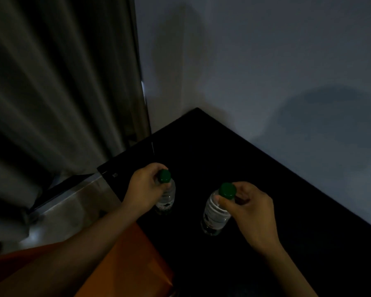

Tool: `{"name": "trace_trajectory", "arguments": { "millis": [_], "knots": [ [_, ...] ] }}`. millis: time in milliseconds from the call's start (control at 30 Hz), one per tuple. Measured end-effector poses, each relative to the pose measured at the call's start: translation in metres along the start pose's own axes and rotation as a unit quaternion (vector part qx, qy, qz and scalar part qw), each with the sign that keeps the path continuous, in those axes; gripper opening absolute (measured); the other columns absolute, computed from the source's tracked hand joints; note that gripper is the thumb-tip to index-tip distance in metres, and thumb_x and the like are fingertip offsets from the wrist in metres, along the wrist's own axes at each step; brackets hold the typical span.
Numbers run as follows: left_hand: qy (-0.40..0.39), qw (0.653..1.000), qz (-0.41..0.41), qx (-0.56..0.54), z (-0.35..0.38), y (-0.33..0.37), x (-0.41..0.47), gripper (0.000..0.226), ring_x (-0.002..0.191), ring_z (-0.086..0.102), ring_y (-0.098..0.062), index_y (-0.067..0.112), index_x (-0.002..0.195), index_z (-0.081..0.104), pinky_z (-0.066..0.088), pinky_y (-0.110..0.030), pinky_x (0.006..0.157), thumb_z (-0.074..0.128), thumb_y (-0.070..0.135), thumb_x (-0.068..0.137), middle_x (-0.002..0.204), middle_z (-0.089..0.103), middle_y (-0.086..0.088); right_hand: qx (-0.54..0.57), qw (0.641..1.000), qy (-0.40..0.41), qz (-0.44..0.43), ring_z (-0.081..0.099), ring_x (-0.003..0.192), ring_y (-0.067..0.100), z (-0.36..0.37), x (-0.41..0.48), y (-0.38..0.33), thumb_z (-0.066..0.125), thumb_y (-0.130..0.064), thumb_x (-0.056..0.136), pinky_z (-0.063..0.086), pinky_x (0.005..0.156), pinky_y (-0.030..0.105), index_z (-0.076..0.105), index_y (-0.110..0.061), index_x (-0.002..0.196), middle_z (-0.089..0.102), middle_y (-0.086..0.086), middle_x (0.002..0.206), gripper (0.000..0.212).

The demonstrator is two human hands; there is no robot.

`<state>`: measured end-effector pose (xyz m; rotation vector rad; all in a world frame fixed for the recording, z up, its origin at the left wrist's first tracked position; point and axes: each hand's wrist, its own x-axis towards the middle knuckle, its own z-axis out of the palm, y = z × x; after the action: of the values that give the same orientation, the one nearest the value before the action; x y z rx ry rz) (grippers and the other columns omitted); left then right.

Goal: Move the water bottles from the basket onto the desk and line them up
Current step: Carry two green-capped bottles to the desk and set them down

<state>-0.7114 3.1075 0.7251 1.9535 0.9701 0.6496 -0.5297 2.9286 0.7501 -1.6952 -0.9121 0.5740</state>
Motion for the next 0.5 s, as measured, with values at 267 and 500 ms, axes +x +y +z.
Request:
{"name": "trace_trajectory", "arguments": {
  "millis": [267,500],
  "knots": [
    [0.034,0.999,-0.003,-0.006,0.012,-0.027,0.041,0.023,0.077,0.058,0.01,0.013,0.094,0.064,0.04,-0.002,0.068,0.073,0.0,0.077,0.089,0.065,0.004,-0.009,1.0,-0.001,0.029,0.068,0.077,-0.001,0.01,0.022,0.02,0.082,-0.022,0.071,0.054,0.067,0.014,0.07,-0.026,0.081,0.073,-0.012,0.083,0.017],
    [0.037,0.999,-0.022,-0.024,0.02,-0.043,0.047,0.025,0.073,0.057,0.008,0.017,0.094,0.063,0.04,-0.003,0.065,0.074,0.003,0.077,0.085,0.065,0.005,-0.016,1.0,-0.015,0.022,0.068,0.078,-0.002,0.017,0.033,0.023,0.082,-0.02,0.073,0.052,0.067,0.012,0.069,-0.024,0.084,0.072,-0.013,0.085,0.017]
  ]
}}
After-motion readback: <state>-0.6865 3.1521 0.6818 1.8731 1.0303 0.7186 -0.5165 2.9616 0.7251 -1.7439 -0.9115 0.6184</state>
